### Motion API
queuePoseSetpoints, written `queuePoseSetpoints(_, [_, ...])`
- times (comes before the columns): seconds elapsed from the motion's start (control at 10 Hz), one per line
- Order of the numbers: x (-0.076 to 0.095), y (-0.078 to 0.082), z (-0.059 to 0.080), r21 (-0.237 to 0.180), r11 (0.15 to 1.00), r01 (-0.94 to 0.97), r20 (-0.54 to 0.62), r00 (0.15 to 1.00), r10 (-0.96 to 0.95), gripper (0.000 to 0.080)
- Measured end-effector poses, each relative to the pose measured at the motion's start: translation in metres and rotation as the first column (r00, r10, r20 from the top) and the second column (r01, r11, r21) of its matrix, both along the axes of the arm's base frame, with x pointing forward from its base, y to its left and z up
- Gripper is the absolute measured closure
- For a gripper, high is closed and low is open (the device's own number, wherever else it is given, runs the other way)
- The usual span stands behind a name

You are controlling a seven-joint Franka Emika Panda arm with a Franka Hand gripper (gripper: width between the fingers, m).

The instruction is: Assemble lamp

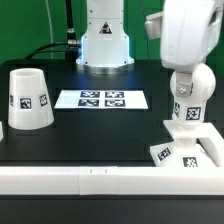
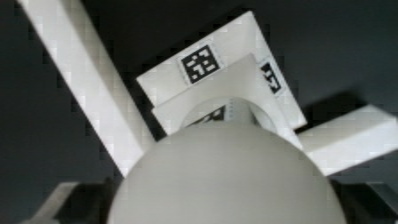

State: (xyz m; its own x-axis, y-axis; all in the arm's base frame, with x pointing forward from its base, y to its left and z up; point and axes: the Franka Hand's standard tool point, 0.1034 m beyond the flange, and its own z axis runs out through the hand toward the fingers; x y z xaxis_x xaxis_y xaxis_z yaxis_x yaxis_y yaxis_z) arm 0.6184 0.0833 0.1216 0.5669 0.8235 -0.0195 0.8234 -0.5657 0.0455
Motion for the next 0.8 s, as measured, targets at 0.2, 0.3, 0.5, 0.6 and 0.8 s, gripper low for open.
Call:
queuePoseSetpoints(0.2, [-0.0007, 0.0015, -0.0005, 0.023, 0.973, 0.229, -0.001, 0.973, -0.229, 0.0220])
queuePoseSetpoints(0.3, [-0.0008, 0.0018, -0.0005, 0.028, 0.956, 0.293, -0.001, 0.956, -0.293, 0.0220])
queuePoseSetpoints(0.5, [-0.0009, 0.0022, -0.0006, 0.031, 0.911, 0.412, 0.000, 0.911, -0.412, 0.0220])
queuePoseSetpoints(0.6, [-0.0009, 0.0022, -0.0007, 0.033, 0.885, 0.464, 0.001, 0.886, -0.464, 0.0220])
queuePoseSetpoints(0.8, [-0.0010, 0.0024, -0.0007, 0.037, 0.815, 0.578, 0.001, 0.816, -0.578, 0.0220])
